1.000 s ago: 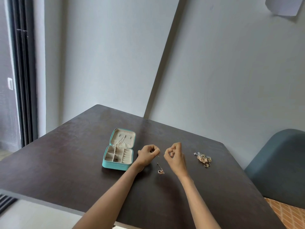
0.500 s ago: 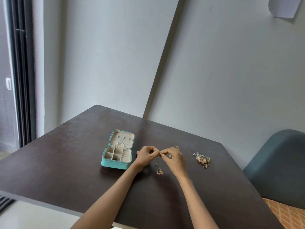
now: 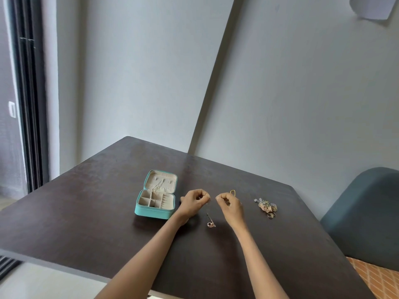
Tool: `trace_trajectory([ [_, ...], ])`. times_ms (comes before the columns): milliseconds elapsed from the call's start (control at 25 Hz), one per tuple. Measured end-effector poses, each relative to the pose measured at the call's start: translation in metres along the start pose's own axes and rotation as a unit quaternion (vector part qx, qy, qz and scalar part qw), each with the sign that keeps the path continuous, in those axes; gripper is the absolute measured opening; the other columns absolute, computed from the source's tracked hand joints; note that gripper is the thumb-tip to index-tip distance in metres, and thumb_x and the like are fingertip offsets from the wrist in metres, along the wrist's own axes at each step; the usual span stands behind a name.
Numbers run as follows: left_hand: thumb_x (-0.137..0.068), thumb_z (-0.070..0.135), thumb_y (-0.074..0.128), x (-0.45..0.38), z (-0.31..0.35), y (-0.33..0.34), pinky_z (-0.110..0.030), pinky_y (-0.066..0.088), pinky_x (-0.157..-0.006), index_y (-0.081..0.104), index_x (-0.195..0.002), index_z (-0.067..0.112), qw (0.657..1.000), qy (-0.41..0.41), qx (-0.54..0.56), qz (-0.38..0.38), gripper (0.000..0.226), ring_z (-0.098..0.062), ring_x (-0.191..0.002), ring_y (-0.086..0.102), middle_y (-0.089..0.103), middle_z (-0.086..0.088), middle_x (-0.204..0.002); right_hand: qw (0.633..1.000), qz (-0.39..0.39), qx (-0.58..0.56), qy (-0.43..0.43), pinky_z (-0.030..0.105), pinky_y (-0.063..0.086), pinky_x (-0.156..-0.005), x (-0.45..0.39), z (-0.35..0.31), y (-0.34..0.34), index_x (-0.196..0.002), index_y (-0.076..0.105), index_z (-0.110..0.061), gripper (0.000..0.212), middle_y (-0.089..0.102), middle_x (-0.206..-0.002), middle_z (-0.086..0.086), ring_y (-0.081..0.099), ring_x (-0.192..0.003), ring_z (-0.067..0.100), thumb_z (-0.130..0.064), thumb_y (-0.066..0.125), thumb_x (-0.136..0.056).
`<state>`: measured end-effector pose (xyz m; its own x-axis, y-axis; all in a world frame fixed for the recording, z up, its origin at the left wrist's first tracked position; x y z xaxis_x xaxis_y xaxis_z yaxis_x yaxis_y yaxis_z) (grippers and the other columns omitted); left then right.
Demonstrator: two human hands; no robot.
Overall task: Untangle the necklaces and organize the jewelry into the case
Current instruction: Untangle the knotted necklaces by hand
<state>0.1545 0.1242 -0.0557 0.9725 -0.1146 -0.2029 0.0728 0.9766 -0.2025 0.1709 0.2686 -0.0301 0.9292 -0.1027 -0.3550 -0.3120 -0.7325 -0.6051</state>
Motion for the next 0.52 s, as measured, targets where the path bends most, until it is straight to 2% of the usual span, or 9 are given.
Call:
trace_trajectory([
  [80, -0.065, 0.051, 0.050, -0.0038, -0.0048, 0.0012, -0.049, 0.030, -0.103, 0.061, -0.062, 0.034, 1.000, 0.007, 0.008, -0.001, 0.020, 0.003, -0.061, 0.049, 0.059, 0.016, -0.062, 1.000, 0.000, -0.008, -0.010, 0.019, 0.041, -0.065, 0.0032, 0.0042, -0.0021, -0.068, 0.059, -0.037, 0.024, 0.067, -0.080, -0.008, 0.057, -0.071, 0.007, -0.021, 0.065, -0.085],
  [160, -0.069, 0.048, 0.052, -0.0046, -0.0049, 0.0010, -0.047, 0.033, -0.101, 0.062, -0.062, 0.031, 1.000, 0.009, -0.001, 0.005, 0.020, 0.001, -0.063, 0.051, 0.061, 0.012, -0.065, 0.999, -0.004, -0.026, -0.033, 0.011, 0.039, -0.061, 0.0059, 0.0033, -0.0046, -0.070, 0.062, -0.038, 0.024, 0.068, -0.081, -0.008, 0.053, -0.064, 0.002, -0.019, 0.070, -0.081],
  [280, -0.083, 0.022, 0.060, -0.0035, -0.0022, 0.0015, -0.039, 0.040, -0.090, 0.063, -0.062, 0.024, 0.999, 0.018, 0.029, -0.003, 0.021, -0.004, -0.067, 0.053, 0.064, 0.007, -0.069, 0.998, -0.004, -0.017, -0.062, 0.012, 0.038, -0.058, 0.0057, 0.0003, -0.0037, -0.067, 0.063, -0.040, 0.024, 0.066, -0.078, -0.009, 0.047, -0.060, 0.004, -0.021, 0.076, -0.075],
  [320, -0.083, 0.019, 0.060, -0.0029, -0.0024, 0.0014, -0.037, 0.040, -0.086, 0.063, -0.062, 0.024, 0.999, 0.018, 0.033, -0.004, 0.022, -0.004, -0.066, 0.052, 0.064, 0.007, -0.069, 0.997, -0.003, -0.004, -0.071, 0.016, 0.038, -0.059, 0.0049, -0.0005, -0.0021, -0.065, 0.063, -0.041, 0.024, 0.066, -0.077, -0.009, 0.045, -0.060, 0.006, -0.024, 0.077, -0.074],
  [440, -0.076, 0.033, 0.059, -0.0029, -0.0033, 0.0007, -0.040, 0.036, -0.091, 0.065, -0.060, 0.030, 1.000, 0.013, 0.029, -0.004, 0.017, 0.001, -0.063, 0.051, 0.062, 0.013, -0.065, 0.996, 0.001, 0.023, -0.082, 0.021, 0.039, -0.061, 0.0036, -0.0012, 0.0003, -0.061, 0.060, -0.041, 0.024, 0.063, -0.075, -0.009, 0.044, -0.063, 0.008, -0.029, 0.077, -0.074],
  [520, -0.077, 0.034, 0.059, -0.0030, -0.0035, 0.0010, -0.042, 0.028, -0.096, 0.064, -0.062, 0.029, 1.000, 0.002, -0.001, 0.002, 0.017, 0.001, -0.063, 0.050, 0.061, 0.012, -0.066, 0.996, 0.003, 0.034, -0.083, 0.021, 0.039, -0.061, 0.0045, -0.0029, -0.0014, -0.061, 0.059, -0.039, 0.024, 0.062, -0.076, -0.010, 0.045, -0.066, 0.008, -0.028, 0.075, -0.075],
])
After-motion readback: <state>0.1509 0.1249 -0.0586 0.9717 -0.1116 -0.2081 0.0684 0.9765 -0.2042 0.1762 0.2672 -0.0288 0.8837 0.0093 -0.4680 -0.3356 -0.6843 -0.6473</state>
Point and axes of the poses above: each hand's wrist, its own x-axis away from the middle knuckle, its own y-axis out of the palm, z = x × y, the point moved 3 cm from there along -x, towards the middle knuckle
